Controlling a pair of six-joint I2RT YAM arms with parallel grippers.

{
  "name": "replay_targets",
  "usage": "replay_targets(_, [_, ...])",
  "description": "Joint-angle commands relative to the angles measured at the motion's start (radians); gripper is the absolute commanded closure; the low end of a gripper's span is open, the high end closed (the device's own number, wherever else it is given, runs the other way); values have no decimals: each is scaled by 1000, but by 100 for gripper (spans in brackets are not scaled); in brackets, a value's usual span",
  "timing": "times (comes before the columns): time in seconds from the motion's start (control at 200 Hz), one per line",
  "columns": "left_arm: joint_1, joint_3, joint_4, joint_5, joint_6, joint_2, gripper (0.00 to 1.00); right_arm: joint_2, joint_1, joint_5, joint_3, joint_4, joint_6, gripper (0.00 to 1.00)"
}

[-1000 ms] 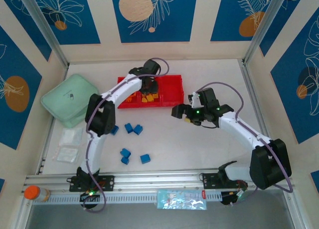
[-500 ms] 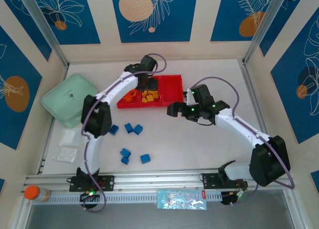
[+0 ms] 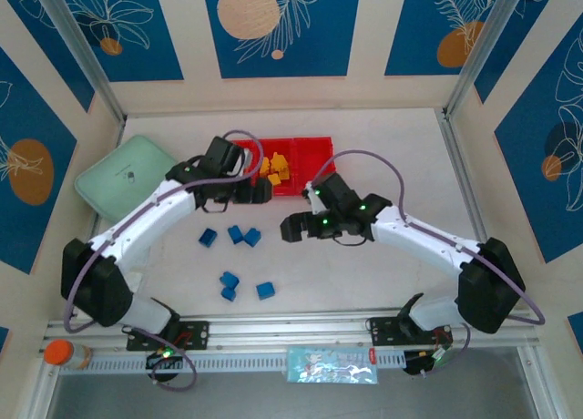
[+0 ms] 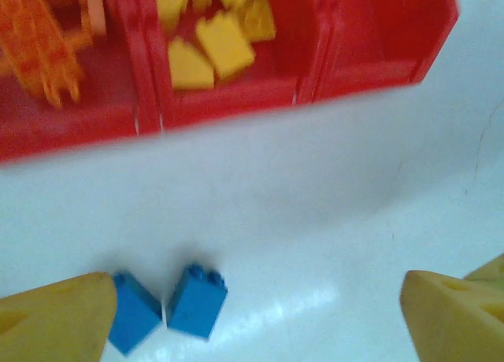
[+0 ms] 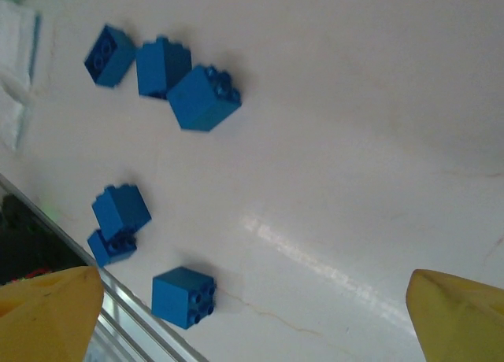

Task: Sort the legos into containers by color
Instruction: Pick up the lego from the bottom-center of the table.

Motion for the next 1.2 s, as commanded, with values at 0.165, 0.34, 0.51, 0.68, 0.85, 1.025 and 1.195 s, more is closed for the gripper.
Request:
replay_targets(0.165, [2, -237, -30, 103, -67, -213, 1, 128, 184, 91, 33, 11, 18, 0])
replay_targets(0.34, [2, -340, -43, 111, -130, -324, 1, 231, 277, 126, 72, 9, 38, 3])
replay_targets(0.51, [2, -398, -74, 73, -174, -403, 1, 309, 358, 140, 103, 30, 56, 5])
replay_targets(0.68, [3, -411, -125, 20, -200, -446, 1, 340, 414, 158, 111, 21, 73, 4])
replay_targets(0.85, [2, -424, -153, -33, -225, -477, 1, 404, 450, 187, 152, -15, 90, 3])
replay_targets(1.025, [4, -427, -167, -55, -236, -496, 1, 437, 459, 209, 185, -41, 88, 7])
replay_targets(1.195, [3, -427, -168, -63, -242, -499, 1, 434, 462, 223, 183, -68, 93, 21])
